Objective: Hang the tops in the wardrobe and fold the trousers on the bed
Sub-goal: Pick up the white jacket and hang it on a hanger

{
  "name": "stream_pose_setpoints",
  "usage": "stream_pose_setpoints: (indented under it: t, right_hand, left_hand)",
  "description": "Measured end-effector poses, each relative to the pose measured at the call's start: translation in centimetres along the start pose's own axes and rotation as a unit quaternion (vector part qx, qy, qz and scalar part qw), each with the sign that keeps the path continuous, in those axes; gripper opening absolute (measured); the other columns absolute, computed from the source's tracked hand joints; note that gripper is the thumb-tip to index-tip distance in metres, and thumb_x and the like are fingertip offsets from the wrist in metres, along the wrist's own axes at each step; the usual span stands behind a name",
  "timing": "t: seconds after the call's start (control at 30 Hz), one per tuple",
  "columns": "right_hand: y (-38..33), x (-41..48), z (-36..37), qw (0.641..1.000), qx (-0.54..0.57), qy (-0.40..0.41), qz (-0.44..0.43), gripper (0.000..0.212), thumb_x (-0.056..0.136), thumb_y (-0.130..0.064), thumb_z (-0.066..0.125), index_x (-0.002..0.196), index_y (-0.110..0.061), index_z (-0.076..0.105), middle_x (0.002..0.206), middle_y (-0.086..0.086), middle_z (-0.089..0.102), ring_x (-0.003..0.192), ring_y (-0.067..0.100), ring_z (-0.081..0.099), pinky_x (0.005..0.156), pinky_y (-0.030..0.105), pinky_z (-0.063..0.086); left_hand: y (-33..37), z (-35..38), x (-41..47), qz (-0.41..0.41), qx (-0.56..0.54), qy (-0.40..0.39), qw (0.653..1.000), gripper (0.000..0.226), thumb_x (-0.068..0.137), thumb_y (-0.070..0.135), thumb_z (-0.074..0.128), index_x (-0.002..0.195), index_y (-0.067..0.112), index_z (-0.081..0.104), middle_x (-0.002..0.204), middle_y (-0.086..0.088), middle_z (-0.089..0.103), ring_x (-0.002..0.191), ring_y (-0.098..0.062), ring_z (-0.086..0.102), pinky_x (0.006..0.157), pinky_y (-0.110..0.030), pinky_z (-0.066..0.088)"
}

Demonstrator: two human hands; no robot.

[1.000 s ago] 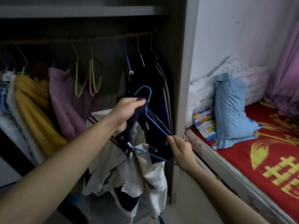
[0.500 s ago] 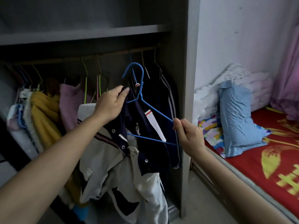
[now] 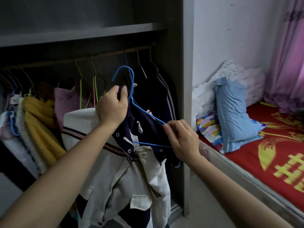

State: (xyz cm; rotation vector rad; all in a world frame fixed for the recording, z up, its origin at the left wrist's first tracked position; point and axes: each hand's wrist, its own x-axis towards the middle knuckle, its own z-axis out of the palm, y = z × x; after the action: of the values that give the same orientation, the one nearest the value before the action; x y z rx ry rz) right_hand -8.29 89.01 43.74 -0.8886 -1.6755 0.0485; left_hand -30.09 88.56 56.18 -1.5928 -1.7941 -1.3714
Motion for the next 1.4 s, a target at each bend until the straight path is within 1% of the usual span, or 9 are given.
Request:
stream_pose_setpoints:
  t: [0.2, 0.37, 0.47, 0.57, 0.67, 0.97, 1.1, 1.3, 1.4]
  right_hand:
    - [-0.3, -2.4, 0.9, 0.932, 0.046, -0.008, 0.36, 0.116, 0.07, -0.071, 0.072, 0.155, -0.016, 0.016, 0.157, 0.008, 0.022, 0.148, 0.024, 0.016, 0.122, 0.046, 0.015]
    - [-0.4, -2.6, 1.6, 0.842, 0.207, -0.177, 0.465, 0.106, 0.058, -0.074, 0.079, 0.14, -0.026, 0.033, 0.142, 0.002, 0.049, 0.118, 0.01, 0.054, 0.098, 0.03, 0.046]
    - [0.0, -2.7, 2.2, 0.712, 0.304, -0.308, 0.553, 0.08, 0.068, -0.066, 0.078, 0.128, -0.021, 0.05, 0.132, 0.005, 0.058, 0.112, 0.023, 0.061, 0.095, 0.045, 0.054]
    - [1.8, -1.5, 2.6, 0.608, 0.405, -0.28, 0.623, 0.061, 0.074, -0.063, 0.068, 0.107, -0.013, 0.057, 0.118, 0.02, 0.063, 0.105, 0.038, 0.063, 0.092, 0.061, 0.051]
    - [2.8, 0.2, 3.2, 0.573, 0.417, -0.272, 0.65, 0.082, 0.06, -0.08, 0.069, 0.094, -0.007, 0.054, 0.102, 0.019, 0.063, 0.095, 0.038, 0.059, 0.078, 0.063, 0.052]
    - [4.2, -0.2, 3.6, 0.665, 0.239, -0.322, 0.63, 0.011, 0.087, -0.008, 0.051, 0.092, -0.003, 0.059, 0.084, 0.017, 0.058, 0.07, 0.028, 0.061, 0.073, 0.049, 0.062]
    - [4.7, 0.7, 1.8, 0.742, 0.178, -0.279, 0.583, 0.016, 0.09, -0.003, 0.041, 0.09, -0.001, 0.057, 0.07, 0.017, 0.059, 0.052, 0.027, 0.058, 0.041, 0.031, 0.053]
    - [5.3, 2.9, -0.2, 0.828, 0.089, -0.246, 0.496, 0.016, 0.082, -0.005, 0.041, 0.079, -0.002, 0.056, 0.058, 0.01, 0.052, 0.033, 0.018, 0.049, 0.036, 0.019, 0.038]
    - [5.3, 4.1, -0.9, 0.884, -0.013, -0.248, 0.396, 0.018, 0.082, -0.011, 0.044, 0.074, -0.003, 0.059, 0.066, 0.01, 0.057, 0.052, 0.024, 0.055, 0.043, 0.021, 0.037]
  left_hand:
    - [-0.9, 0.4, 0.0, -0.057, -0.029, 0.033, 0.997, 0.04, 0.101, 0.043, 0.041, 0.072, 0.015, 0.046, 0.06, 0.008, 0.045, 0.063, -0.027, 0.051, 0.057, -0.036, 0.033]
    - [-0.4, 0.5, -0.7, -0.082, -0.062, 0.041, 0.994, 0.049, 0.102, 0.055, 0.031, 0.067, 0.021, 0.041, 0.059, 0.008, 0.046, 0.057, -0.011, 0.046, 0.054, -0.031, 0.029]
    - [-0.2, 0.2, -1.0, -0.097, -0.108, 0.047, 0.988, 0.055, 0.098, 0.062, 0.021, 0.066, 0.021, 0.04, 0.058, 0.009, 0.046, 0.053, 0.002, 0.046, 0.05, -0.025, 0.023]
    - [0.1, -0.1, -1.4, -0.081, -0.109, 0.039, 0.99, 0.06, 0.089, 0.071, 0.02, 0.078, 0.019, 0.046, 0.061, 0.012, 0.047, 0.057, -0.006, 0.044, 0.063, -0.026, 0.028]
    - [0.5, -0.3, -2.0, -0.068, -0.085, 0.009, 0.994, 0.06, 0.076, 0.082, 0.035, 0.084, 0.024, 0.049, 0.066, 0.014, 0.051, 0.063, -0.012, 0.05, 0.066, -0.028, 0.033]
    - [-1.0, -0.5, -2.1, -0.069, -0.118, -0.003, 0.991, 0.053, 0.079, 0.071, 0.055, 0.06, 0.022, 0.051, 0.054, 0.006, 0.057, 0.054, -0.008, 0.055, 0.055, -0.031, 0.039]
    - [-3.8, -0.2, -2.5, -0.042, -0.073, 0.018, 0.996, 0.039, 0.079, 0.054, 0.051, 0.053, 0.026, 0.042, 0.051, 0.011, 0.053, 0.051, -0.004, 0.051, 0.049, -0.023, 0.029]
    - [-8.4, 0.6, -3.6, 0.03, 0.032, 0.02, 0.999, 0.035, 0.078, 0.048, 0.045, 0.06, 0.019, 0.052, 0.044, 0.005, 0.044, 0.042, -0.022, 0.045, 0.051, -0.024, 0.03]
    - [-9.3, 1.2, -4.1, 0.095, 0.087, -0.023, 0.991, 0.035, 0.078, 0.043, 0.042, 0.063, 0.014, 0.054, 0.043, -0.011, 0.051, 0.044, -0.039, 0.055, 0.046, -0.032, 0.042]
